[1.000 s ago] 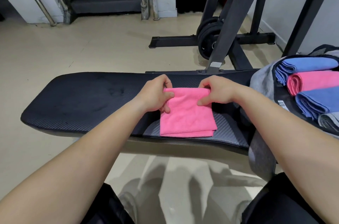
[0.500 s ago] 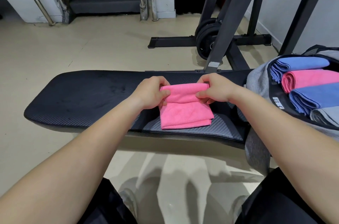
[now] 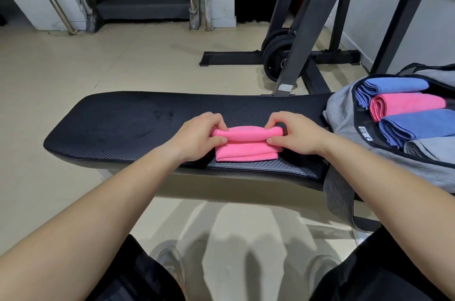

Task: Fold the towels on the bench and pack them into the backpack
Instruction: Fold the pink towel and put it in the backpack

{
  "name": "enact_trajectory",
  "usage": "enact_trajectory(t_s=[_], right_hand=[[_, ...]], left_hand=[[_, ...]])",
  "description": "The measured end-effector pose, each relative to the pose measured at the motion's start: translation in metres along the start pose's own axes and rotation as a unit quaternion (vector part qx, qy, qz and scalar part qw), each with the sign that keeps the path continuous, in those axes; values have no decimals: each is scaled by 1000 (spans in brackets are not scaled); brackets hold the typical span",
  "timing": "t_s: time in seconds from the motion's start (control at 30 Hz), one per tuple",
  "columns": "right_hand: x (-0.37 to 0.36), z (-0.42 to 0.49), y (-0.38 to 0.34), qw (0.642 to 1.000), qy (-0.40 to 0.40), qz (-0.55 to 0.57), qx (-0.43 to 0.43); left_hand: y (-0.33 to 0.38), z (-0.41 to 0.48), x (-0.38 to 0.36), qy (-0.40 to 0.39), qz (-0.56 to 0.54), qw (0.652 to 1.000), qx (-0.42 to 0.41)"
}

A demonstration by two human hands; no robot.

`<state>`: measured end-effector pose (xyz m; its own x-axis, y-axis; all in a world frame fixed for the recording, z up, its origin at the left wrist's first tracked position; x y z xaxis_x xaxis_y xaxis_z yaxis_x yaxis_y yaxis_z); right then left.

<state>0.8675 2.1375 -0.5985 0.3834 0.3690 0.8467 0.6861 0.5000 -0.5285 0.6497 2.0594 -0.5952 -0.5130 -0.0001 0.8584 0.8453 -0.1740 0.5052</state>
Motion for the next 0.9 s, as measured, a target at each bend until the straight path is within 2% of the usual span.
enact_trajectory(t_s=[0.27, 0.37, 0.5, 0.6, 0.8, 0.87, 0.9], right_hand=[[-13, -17, 1, 999, 9, -33, 31], [-14, -17, -5, 998, 49, -34, -7], [-25, -13, -19, 984, 127, -93, -84], [-34, -16, -25, 974, 136, -150, -99], [-38, -20, -31, 964, 162, -194, -86], [-39, -19, -33, 961, 173, -199, -82], [-39, -19, -34, 960, 177, -203, -80]], left_hand=[[10, -24, -22, 28, 72, 994, -75], [18, -31, -31, 46, 155, 979, -122], [32, -34, -33, 72, 241, 953, -167], [37, -38, -32, 89, 285, 934, -195], [49, -24, -6, 184, 292, 936, -68], [56, -7, -2, 206, 251, 946, -15], [54, 5, -3, 193, 211, 958, 25]])
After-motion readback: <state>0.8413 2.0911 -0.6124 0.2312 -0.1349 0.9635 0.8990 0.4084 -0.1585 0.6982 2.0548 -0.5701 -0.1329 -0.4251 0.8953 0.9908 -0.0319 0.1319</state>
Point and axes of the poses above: each hand's wrist, its own z-axis towards the middle knuckle, its own x-axis out of the back of the hand, y = z × x, the point moved 6 cm from there along z, towards the middle knuckle, and after that the axes turned 3 degrees about -x, right-handed, at the moved point
